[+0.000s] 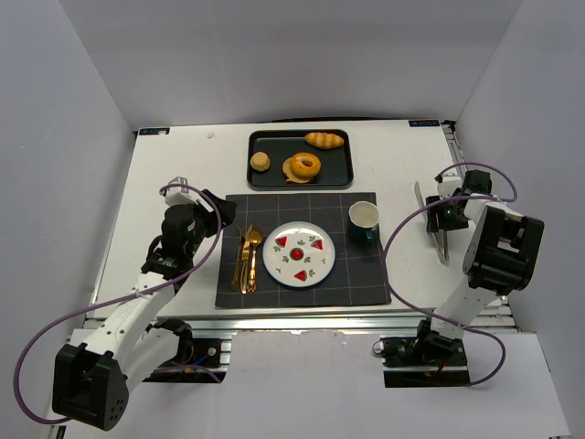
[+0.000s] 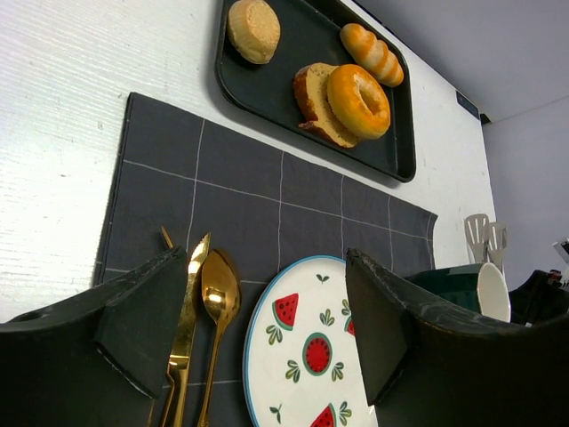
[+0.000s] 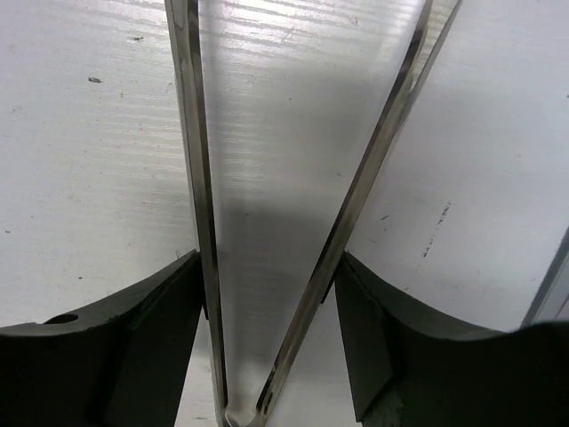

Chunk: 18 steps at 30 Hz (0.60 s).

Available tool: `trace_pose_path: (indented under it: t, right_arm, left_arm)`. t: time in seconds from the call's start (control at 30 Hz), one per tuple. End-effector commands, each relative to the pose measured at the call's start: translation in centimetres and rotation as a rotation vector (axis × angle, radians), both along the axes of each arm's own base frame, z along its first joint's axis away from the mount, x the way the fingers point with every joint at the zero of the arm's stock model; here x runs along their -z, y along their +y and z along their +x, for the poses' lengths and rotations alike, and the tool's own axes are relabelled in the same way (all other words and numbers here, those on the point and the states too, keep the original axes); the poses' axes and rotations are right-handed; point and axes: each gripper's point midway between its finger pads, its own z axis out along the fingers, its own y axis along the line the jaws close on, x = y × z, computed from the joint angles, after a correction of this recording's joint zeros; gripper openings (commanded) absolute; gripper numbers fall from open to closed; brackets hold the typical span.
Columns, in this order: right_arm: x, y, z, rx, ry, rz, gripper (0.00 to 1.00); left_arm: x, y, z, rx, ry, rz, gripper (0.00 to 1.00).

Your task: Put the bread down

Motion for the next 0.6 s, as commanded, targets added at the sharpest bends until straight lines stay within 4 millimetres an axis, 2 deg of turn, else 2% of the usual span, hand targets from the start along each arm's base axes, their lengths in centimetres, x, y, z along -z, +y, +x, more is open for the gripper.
trace_pose_path:
  t: [0.0,0.07,0.1,0.13,0.17,0.23,0.27,0.33,0.37,0.43,0.47,0.53,0.57]
  right_arm:
    - [3.3,0.1,-3.3,0.018,0.129,0.002,0.64]
    - [3.6,0.1,-3.4,0.011,0.138,0.006,0.59]
    - [3.6,0.3,-3.5,0.001,0.146,0.014,0.49]
    - [3.4,0.2,-3.1,-0.005,0.142,0.015,0.42]
    - [3.2,0.3,-2.9,-0.012,0.138,0.020,0.30]
    - [2.0,0.5,-2.0,-0.036,0.105,0.031,0.23]
    - [0.7,0.5,-1.3,-0.048,0.065,0.027,0.18]
    - [-1.8,0.8,0.3,-0.092,-0.017,0.028,0.15]
    - [-3.8,1.3,1.1,-0.119,-0.069,0.022,0.14]
    - [-6.2,2.6,2.0,-0.193,-0.127,0.034,0.10]
    - [-8.6,3.6,3.2,-0.264,-0.189,0.006,0.09]
    - [-10.8,6.1,3.4,-0.382,-0.229,0.030,0.08]
    - [-13.0,8.0,4.6,-0.472,-0.292,0.003,0.08]
  left_arm:
    - [-0.7,-0.1,0.1,0.013,-0.024,0.003,0.81]
    - [-0.9,-0.1,0.1,0.012,-0.024,0.009,0.81]
    - [-0.9,0.0,0.1,0.011,-0.024,0.010,0.81]
    - [-1.0,0.0,0.0,0.010,-0.024,0.011,0.81]
    - [-1.1,0.0,0.1,0.008,-0.026,0.011,0.81]
    - [-1.1,0.2,-0.1,0.004,-0.025,0.012,0.81]
    - [-1.4,0.2,-0.2,0.002,-0.030,0.010,0.81]
    - [-1.6,0.3,-0.3,-0.001,-0.035,0.008,0.81]
    - [-1.6,0.3,-0.4,-0.003,-0.037,0.006,0.81]
    - [-1.7,0.4,-0.4,-0.005,-0.039,0.006,0.81]
    - [-1.8,0.4,-0.4,-0.005,-0.041,0.005,0.81]
    - [-1.9,0.3,-0.3,-0.004,-0.042,0.003,0.81]
    - [-1.8,0.3,-0.3,-0.002,-0.040,0.003,0.81]
